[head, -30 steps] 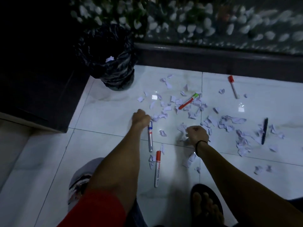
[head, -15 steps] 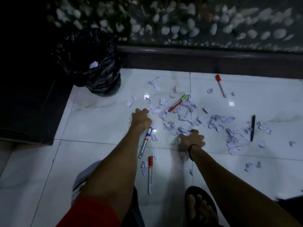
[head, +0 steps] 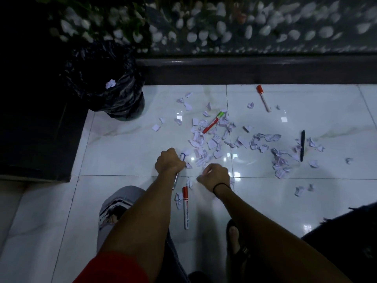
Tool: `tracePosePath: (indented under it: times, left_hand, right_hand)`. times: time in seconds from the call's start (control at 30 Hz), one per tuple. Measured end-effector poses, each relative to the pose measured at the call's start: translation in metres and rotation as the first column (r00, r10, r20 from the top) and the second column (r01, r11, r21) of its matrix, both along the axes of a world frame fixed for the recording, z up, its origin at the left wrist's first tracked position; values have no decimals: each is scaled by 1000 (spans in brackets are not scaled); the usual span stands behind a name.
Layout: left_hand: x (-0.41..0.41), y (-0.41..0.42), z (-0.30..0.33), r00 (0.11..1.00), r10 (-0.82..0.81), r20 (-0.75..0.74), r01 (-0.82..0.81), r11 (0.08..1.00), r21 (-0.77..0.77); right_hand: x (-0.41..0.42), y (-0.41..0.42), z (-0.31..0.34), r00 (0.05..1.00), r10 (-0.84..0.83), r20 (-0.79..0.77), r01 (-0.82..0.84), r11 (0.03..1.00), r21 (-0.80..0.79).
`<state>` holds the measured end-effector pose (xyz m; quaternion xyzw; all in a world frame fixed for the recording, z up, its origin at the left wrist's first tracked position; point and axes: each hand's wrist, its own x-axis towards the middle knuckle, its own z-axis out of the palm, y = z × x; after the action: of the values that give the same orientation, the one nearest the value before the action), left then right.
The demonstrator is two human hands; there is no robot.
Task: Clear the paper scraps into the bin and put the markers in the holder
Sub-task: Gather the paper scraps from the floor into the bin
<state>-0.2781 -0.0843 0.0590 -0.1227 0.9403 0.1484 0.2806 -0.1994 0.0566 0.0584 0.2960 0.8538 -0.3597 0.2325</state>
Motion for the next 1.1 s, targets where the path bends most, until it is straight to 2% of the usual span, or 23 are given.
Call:
tracePosePath:
  times: [0.1, 0.2, 0.3, 0.43, 0.6, 0.73, 0.87, 0.97, 1.1]
  left_hand:
    - [13, -6, -5, 999, 10, 31, -10, 1000, 7]
    - [23, -15, -12, 998, 43, 36, -44, 999, 32]
    - [29, -27, -9, 995, 99, -1, -99, 994, 44]
    - [31, -53, -4, 974, 213, -73, -213, 977, 13]
    - [41, -79, -5, 954, 293, -58, -296, 954, -39]
    - [50, -86, -3, 922, 382, -56, -382, 924, 7]
    - [62, -85, 9, 853, 513, -91, -508, 858, 78]
    - [82, -70, 12, 791, 612, -8, -605, 783, 141]
    - [121, -39, 2, 769, 620, 154, -638, 761, 119]
  right_hand:
    - [23, -36, -22, 985, 118, 122, -123, 992, 28]
    - [47, -58, -38, 984, 107, 140, -111, 993, 23]
    - [52, -63, -37, 989, 73, 125, -77, 997, 23]
    - [33, -52, -24, 984, 139, 111, -145, 989, 42]
    - [-25, -69, -10, 965, 264, -4, -263, 962, 74]
    - [-56, -99, -16, 922, 385, -43, -381, 921, 82]
    - [-66, -109, -25, 894, 447, -32, -440, 890, 118]
    - [-66, -106, -34, 901, 431, -35, -427, 900, 93]
    - [-63, -93, -21, 937, 341, -80, -339, 940, 43]
